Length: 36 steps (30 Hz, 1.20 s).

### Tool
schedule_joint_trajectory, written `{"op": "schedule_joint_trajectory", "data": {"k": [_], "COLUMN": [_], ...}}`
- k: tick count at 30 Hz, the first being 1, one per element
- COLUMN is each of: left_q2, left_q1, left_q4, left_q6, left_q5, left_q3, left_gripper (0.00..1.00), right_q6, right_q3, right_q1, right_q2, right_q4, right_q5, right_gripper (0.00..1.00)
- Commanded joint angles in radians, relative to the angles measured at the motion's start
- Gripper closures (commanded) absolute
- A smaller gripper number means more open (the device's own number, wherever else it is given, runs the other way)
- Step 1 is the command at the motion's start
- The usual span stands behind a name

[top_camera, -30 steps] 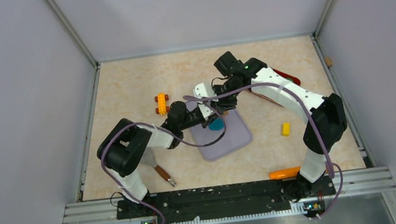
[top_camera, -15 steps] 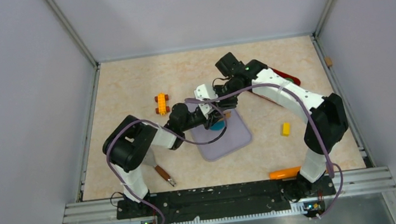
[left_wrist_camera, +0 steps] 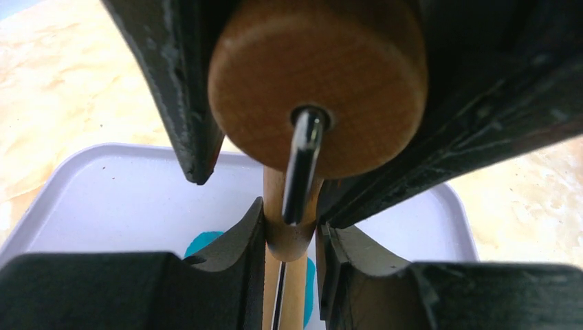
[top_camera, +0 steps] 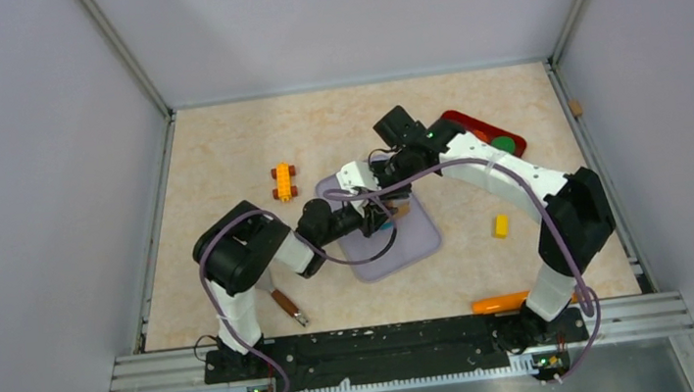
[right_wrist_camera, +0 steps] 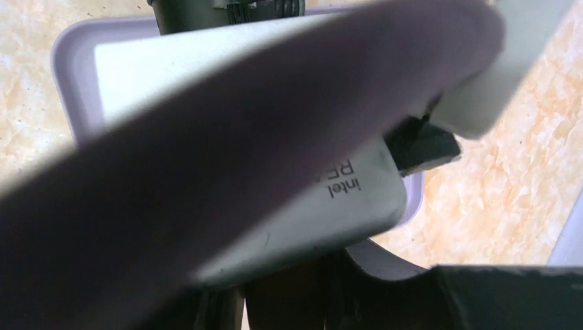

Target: Roll out the dumpling wrappers from the dough

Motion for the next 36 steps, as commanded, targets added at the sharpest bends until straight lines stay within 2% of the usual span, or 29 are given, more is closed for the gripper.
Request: {"op": "schedule_joint_trajectory", "data": {"k": [1, 14, 18, 24, 31, 36], "left_q2": [0.038, 0.024, -0.04, -0.138, -0.114, -0.085], "left_q1": [-0.026, -0.086, -0.082, -0.024, 0.087, 0.126], "left_q4": [0.079, 0.076, 0.014, -0.14, -0.218, -0.236], "left_q6": [-0.132, -0.16, -0.124, -0.078, -0.067, -0.059], "left_q5": [-0.057, -0.054, -0.065, -0.105, -0.063, -0.04], "left_q3": [-0.043, -0.077, -0.05, 0.047, 0.142, 0.183], "left_gripper": [1.0, 1.0, 1.0, 1.0, 1.0, 1.0], "right_q6": [0.07, 0.124, 0.144, 0.17, 0.155, 0.165], "right_q3": [-0.067, -0.117, -0.083, -0.014, 0.028, 0.058], "right_q1": [0.042, 0.045, 0.045, 0.043, 0.043, 0.044], "right_q2": [0.01, -0.028, -0.046, -0.077, -0.047, -0.009], "right_q4": [-0.107, -0.101, -0.087, -0.004, 0.069, 0.085], "right_q5": [-0.1, -0.14, -0.112, -0.02, 0.042, 0.046], "right_gripper": [1.0, 1.0, 1.0, 1.0, 1.0, 1.0]}}
